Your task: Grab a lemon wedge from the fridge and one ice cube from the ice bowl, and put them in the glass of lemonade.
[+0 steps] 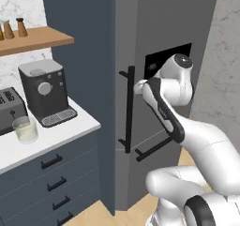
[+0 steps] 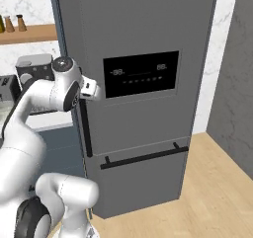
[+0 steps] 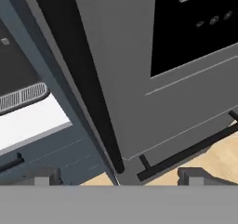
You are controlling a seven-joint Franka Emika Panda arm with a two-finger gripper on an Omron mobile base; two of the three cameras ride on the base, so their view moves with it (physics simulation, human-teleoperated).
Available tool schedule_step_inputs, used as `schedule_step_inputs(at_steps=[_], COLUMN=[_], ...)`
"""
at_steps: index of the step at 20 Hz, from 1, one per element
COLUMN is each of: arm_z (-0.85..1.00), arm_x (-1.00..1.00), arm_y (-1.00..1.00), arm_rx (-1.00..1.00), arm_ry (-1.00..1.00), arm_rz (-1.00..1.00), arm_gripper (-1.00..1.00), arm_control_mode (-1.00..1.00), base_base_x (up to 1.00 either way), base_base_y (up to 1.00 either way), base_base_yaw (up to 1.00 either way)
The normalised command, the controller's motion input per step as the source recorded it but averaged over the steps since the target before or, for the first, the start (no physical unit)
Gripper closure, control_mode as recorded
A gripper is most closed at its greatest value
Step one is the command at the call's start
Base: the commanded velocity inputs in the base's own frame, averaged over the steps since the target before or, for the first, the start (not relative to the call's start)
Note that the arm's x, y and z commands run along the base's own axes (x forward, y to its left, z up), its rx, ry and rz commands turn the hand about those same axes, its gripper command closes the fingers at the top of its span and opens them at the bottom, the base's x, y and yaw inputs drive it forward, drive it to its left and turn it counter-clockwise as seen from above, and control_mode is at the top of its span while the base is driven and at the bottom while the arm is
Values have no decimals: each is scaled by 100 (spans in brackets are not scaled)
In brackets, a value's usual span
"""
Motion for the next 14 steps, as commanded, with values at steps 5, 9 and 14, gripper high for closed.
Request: schedule_step_inputs(at_steps=[5,9,14], arm_z=[-48,-36,-1], arm_x=[12,17,32], arm_y=[-6,11,24], arm_rx=[2,1,0], arm_ry=[-8,-3,3], arm_rz=[20,31,22], arm_gripper=[-100,-100,-100], arm_control_mode=[-100,-100,-100], base_base_x=[0,0,0], base_base_y=[0,0,0], base_base_yaw=[0,0,0])
